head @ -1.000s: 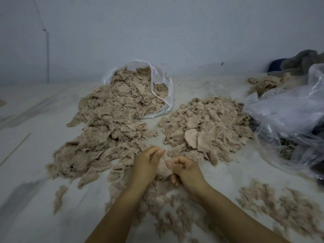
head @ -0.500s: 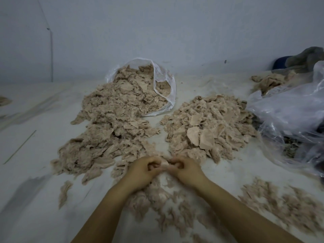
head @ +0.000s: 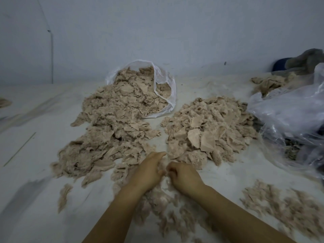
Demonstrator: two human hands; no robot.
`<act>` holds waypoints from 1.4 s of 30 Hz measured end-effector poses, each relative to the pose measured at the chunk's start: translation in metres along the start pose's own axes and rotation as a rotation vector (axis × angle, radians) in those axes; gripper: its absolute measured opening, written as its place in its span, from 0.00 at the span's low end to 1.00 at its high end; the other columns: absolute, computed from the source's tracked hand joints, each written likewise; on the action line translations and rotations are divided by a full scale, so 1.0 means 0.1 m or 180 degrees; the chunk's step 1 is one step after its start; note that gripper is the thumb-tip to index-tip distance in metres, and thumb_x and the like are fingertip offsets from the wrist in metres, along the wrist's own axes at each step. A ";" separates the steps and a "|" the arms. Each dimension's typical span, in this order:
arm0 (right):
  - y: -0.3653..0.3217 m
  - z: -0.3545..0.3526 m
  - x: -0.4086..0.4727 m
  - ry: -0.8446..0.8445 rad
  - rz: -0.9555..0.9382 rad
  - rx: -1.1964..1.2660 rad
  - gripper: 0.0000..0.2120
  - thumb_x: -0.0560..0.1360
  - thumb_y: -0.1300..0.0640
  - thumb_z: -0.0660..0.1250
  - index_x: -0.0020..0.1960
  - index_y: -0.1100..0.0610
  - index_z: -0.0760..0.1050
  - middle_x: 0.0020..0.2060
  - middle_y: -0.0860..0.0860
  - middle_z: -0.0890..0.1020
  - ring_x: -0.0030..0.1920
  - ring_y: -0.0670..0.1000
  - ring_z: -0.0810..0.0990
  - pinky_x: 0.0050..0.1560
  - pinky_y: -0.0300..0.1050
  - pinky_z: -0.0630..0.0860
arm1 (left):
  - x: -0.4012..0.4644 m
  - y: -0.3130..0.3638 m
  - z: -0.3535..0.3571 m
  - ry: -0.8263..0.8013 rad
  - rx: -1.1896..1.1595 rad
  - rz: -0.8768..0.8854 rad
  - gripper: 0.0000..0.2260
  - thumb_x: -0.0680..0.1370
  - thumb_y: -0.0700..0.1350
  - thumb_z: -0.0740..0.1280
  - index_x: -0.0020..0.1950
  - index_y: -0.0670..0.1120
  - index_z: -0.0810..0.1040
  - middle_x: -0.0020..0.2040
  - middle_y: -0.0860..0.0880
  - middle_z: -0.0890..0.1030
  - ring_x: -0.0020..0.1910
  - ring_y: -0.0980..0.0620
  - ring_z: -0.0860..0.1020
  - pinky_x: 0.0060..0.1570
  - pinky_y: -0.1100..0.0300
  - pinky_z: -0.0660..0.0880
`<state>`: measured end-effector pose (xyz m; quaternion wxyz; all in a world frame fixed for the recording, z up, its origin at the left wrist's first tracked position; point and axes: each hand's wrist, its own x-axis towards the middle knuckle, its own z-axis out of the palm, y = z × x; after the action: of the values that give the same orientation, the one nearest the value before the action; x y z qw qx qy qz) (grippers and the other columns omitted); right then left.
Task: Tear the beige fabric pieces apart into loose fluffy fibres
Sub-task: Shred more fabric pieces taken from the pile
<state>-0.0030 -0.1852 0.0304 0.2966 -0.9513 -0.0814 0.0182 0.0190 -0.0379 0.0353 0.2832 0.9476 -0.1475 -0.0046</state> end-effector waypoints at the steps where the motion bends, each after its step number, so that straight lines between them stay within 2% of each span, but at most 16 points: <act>1: 0.02 0.01 -0.01 0.0019 -0.0072 0.0003 0.14 0.78 0.60 0.59 0.59 0.53 0.78 0.54 0.53 0.82 0.54 0.53 0.78 0.53 0.44 0.75 | 0.01 0.01 0.01 -0.0105 0.0124 -0.0020 0.21 0.76 0.44 0.67 0.69 0.50 0.70 0.62 0.50 0.74 0.60 0.52 0.73 0.57 0.64 0.68; 4: 0.08 -0.04 -0.01 0.0055 0.0011 0.0076 0.17 0.77 0.61 0.57 0.64 0.52 0.75 0.58 0.54 0.80 0.57 0.53 0.78 0.55 0.41 0.74 | 0.01 0.00 0.00 -0.0088 0.0195 -0.0046 0.04 0.76 0.43 0.66 0.49 0.47 0.79 0.44 0.52 0.76 0.47 0.52 0.76 0.42 0.66 0.69; 6: 0.10 -0.07 0.04 -0.0128 -0.0045 -0.0071 0.21 0.77 0.61 0.57 0.68 0.50 0.71 0.62 0.54 0.78 0.60 0.54 0.76 0.57 0.42 0.73 | -0.02 -0.04 -0.01 -0.0074 0.0015 0.0048 0.03 0.76 0.42 0.67 0.44 0.48 0.79 0.39 0.55 0.72 0.41 0.56 0.73 0.36 0.73 0.64; 11: 0.06 -0.09 0.14 -0.0374 -0.0179 -0.0661 0.21 0.78 0.57 0.56 0.70 0.45 0.68 0.63 0.53 0.78 0.61 0.55 0.76 0.56 0.46 0.74 | -0.08 -0.08 -0.08 -0.0322 -0.0009 0.0434 0.04 0.75 0.38 0.68 0.46 0.45 0.82 0.44 0.53 0.76 0.44 0.56 0.73 0.42 0.77 0.65; 13: 0.07 -0.09 0.17 -0.0363 -0.0096 -0.0814 0.21 0.78 0.58 0.55 0.69 0.47 0.68 0.60 0.55 0.79 0.59 0.57 0.77 0.51 0.45 0.73 | -0.10 -0.12 -0.13 -0.0525 0.0065 0.0451 0.04 0.75 0.38 0.67 0.45 0.45 0.81 0.47 0.52 0.79 0.48 0.56 0.74 0.48 0.71 0.69; 15: 0.08 -0.10 0.20 -0.0360 0.0006 -0.0872 0.20 0.78 0.60 0.54 0.69 0.51 0.68 0.56 0.58 0.79 0.55 0.59 0.78 0.45 0.44 0.70 | -0.11 -0.17 -0.18 -0.0660 0.0097 0.0358 0.04 0.76 0.38 0.67 0.45 0.46 0.80 0.49 0.52 0.80 0.48 0.57 0.75 0.46 0.69 0.71; 19: 0.09 -0.07 0.21 -0.0026 0.0308 -0.0364 0.18 0.79 0.60 0.54 0.67 0.55 0.69 0.54 0.58 0.80 0.53 0.58 0.78 0.46 0.45 0.72 | -0.14 -0.24 -0.25 -0.0608 0.0010 0.0222 0.05 0.75 0.39 0.68 0.44 0.49 0.79 0.45 0.57 0.78 0.44 0.60 0.76 0.39 0.77 0.68; 22: 0.02 -0.02 0.22 0.0234 0.0582 0.0171 0.18 0.79 0.48 0.58 0.63 0.58 0.71 0.53 0.56 0.80 0.54 0.57 0.77 0.48 0.45 0.71 | -0.15 -0.23 -0.25 -0.0712 0.0092 0.0319 0.07 0.75 0.39 0.68 0.42 0.52 0.79 0.50 0.56 0.80 0.49 0.61 0.77 0.43 0.79 0.69; 25: -0.04 0.03 0.31 0.0104 0.0776 0.0230 0.17 0.76 0.44 0.62 0.51 0.58 0.75 0.48 0.55 0.81 0.51 0.56 0.79 0.48 0.46 0.74 | -0.17 -0.16 -0.23 -0.0787 0.0045 0.0341 0.06 0.74 0.42 0.66 0.38 0.48 0.80 0.48 0.55 0.80 0.47 0.59 0.77 0.47 0.69 0.74; 27: -0.07 0.05 0.35 0.0168 0.0784 0.0271 0.09 0.76 0.52 0.63 0.42 0.56 0.74 0.43 0.55 0.82 0.46 0.55 0.80 0.45 0.45 0.76 | -0.18 -0.08 -0.19 -0.0560 0.0132 0.0228 0.09 0.73 0.49 0.67 0.37 0.46 0.77 0.41 0.53 0.79 0.41 0.56 0.76 0.43 0.59 0.74; 29: -0.09 0.06 0.35 0.0263 0.0752 0.0482 0.08 0.75 0.57 0.63 0.37 0.54 0.72 0.38 0.52 0.81 0.41 0.52 0.79 0.41 0.42 0.74 | -0.18 -0.03 -0.11 -0.0198 0.0292 0.0062 0.09 0.73 0.54 0.68 0.41 0.49 0.73 0.39 0.53 0.76 0.38 0.55 0.73 0.40 0.58 0.70; 31: -0.11 0.04 0.34 0.0338 0.0648 0.0704 0.07 0.74 0.58 0.63 0.38 0.54 0.75 0.37 0.50 0.81 0.39 0.50 0.79 0.40 0.40 0.74 | -0.15 -0.04 -0.04 0.0057 0.0380 -0.0005 0.07 0.75 0.50 0.66 0.49 0.49 0.74 0.43 0.51 0.77 0.44 0.53 0.75 0.45 0.57 0.70; 34: -0.12 -0.11 0.35 0.0511 0.0442 0.0863 0.07 0.75 0.58 0.65 0.38 0.54 0.76 0.35 0.47 0.80 0.39 0.47 0.77 0.38 0.37 0.72 | -0.12 -0.08 0.00 0.0034 0.0549 0.0093 0.07 0.78 0.44 0.62 0.47 0.46 0.79 0.43 0.50 0.75 0.49 0.48 0.75 0.50 0.56 0.69; 39: -0.05 -0.49 0.42 0.1024 0.0378 0.1270 0.08 0.75 0.56 0.68 0.36 0.52 0.76 0.31 0.42 0.77 0.33 0.41 0.75 0.40 0.37 0.68 | -0.09 -0.07 -0.05 0.0185 -0.0710 -0.0273 0.07 0.78 0.40 0.63 0.44 0.45 0.80 0.45 0.50 0.78 0.45 0.53 0.76 0.42 0.69 0.69; 41: -0.03 -0.57 0.44 0.1189 0.0483 0.1472 0.04 0.76 0.53 0.67 0.45 0.53 0.77 0.36 0.44 0.78 0.37 0.44 0.76 0.43 0.40 0.70 | -0.08 -0.04 -0.12 0.0322 -0.1404 -0.0435 0.07 0.78 0.40 0.64 0.42 0.46 0.79 0.42 0.50 0.80 0.42 0.54 0.77 0.41 0.67 0.71; 42: -0.02 -0.58 0.42 0.1167 0.0542 0.1480 0.08 0.76 0.51 0.66 0.52 0.53 0.75 0.39 0.45 0.77 0.40 0.46 0.75 0.45 0.42 0.71 | -0.08 -0.01 -0.16 0.0315 -0.1789 -0.0448 0.08 0.78 0.38 0.65 0.40 0.46 0.79 0.39 0.50 0.80 0.39 0.53 0.77 0.39 0.66 0.73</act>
<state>0.0434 -0.2088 0.0802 0.5135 -0.8488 0.0598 -0.1108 0.0132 -0.0262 0.0474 0.5405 0.8390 -0.0603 -0.0187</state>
